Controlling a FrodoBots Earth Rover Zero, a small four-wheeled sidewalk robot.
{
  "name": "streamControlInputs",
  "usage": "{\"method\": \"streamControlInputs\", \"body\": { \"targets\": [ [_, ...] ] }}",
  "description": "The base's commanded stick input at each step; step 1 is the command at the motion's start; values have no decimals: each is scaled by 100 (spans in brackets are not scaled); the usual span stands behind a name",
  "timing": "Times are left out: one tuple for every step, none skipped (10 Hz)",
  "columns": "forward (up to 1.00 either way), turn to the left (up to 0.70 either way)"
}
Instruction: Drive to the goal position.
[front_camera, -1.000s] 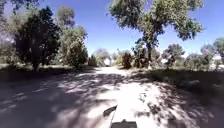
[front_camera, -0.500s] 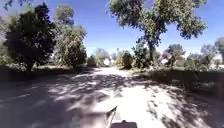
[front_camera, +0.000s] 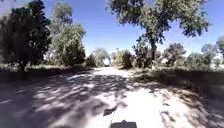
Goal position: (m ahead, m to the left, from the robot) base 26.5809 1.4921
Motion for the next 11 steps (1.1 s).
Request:
{"method": "streamControlInputs", "body": {
  "targets": [
    [100,3],
    [100,3],
    [100,3],
    [100,3],
    [100,3],
    [100,3],
    [100,3],
    [100,3],
    [100,3],
    [100,3],
    [100,3]
  ]
}}
